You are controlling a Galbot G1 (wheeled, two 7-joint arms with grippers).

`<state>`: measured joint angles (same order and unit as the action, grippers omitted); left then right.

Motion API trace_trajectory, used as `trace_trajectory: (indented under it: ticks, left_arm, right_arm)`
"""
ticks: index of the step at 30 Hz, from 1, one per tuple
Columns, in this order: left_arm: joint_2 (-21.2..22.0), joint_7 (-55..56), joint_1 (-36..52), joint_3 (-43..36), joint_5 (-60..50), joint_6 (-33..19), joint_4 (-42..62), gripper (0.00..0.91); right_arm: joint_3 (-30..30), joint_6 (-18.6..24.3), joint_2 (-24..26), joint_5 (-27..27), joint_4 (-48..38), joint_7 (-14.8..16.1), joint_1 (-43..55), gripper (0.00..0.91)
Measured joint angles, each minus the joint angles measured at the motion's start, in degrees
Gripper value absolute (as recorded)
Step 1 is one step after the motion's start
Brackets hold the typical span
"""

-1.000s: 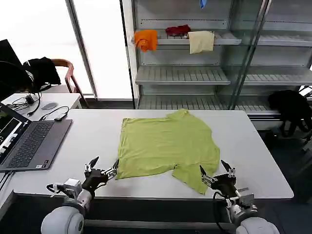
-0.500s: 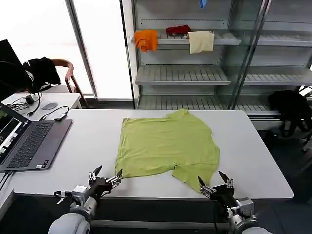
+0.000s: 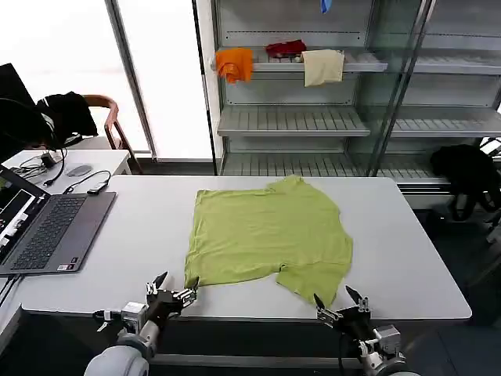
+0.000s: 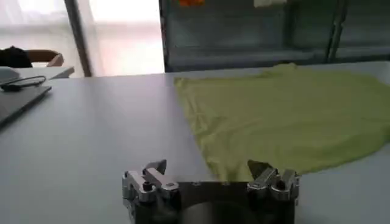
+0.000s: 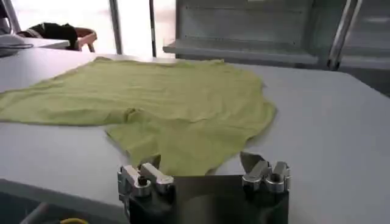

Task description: Fold and organize the clothes.

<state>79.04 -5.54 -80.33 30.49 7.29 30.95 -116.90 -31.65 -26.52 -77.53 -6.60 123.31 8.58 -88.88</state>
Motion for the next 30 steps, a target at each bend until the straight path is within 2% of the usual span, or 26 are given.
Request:
trace_trajectory:
  ticks: [1,3,4,5,6,7,23,30]
  left_arm:
    - [0.01,0.0,-0.1,-0.13,-0.01,-0.05,0.14,0.292]
    - [0.02,-0.05,-0.26,-0.37,-0.02,-0.23,0.26,0.191]
    - [0.01,-0.05,-0.31,-0.47,-0.04,-0.28,0.27,0.02]
    - [0.02,-0.12,-0.36,-0.58,-0.07,-0.3,0.3,0.01]
    - [0.0,-0.26,-0.42,-0.68,-0.13,-0.31,0.31,0.01]
    - [-0.03,-0.44,-0.43,-0.69,-0.19,-0.31,0.33,0.01]
    - [-0.66,-2.5,0.5,0.66,0.37,-0.5,-0.57,0.01]
    - [-0.69,-4.16,2.4,1.51,0.94,0.33,-1.1,0.01]
  right_arm:
    - [0.06,0.17,-0.04,0.18,-0.22,0.08,0.01,0.443]
    - [0.12,0.45,-0.17,0.45,-0.58,0.25,0.06,0.242]
    - [0.12,0.64,-0.22,0.63,-0.81,0.34,0.12,0.242]
    - [0.15,0.78,-0.28,0.77,-0.97,0.42,0.15,0.131]
    - [0.16,0.94,-0.36,0.92,-1.14,0.49,0.2,0.091]
    - [0.19,1.12,-0.45,1.13,-1.34,0.6,0.27,0.01]
    - [0.38,3.61,-2.69,0.62,-1.79,0.87,1.17,0.0]
    - [0.34,3.46,-4.33,0.37,-1.24,0.68,3.57,0.0]
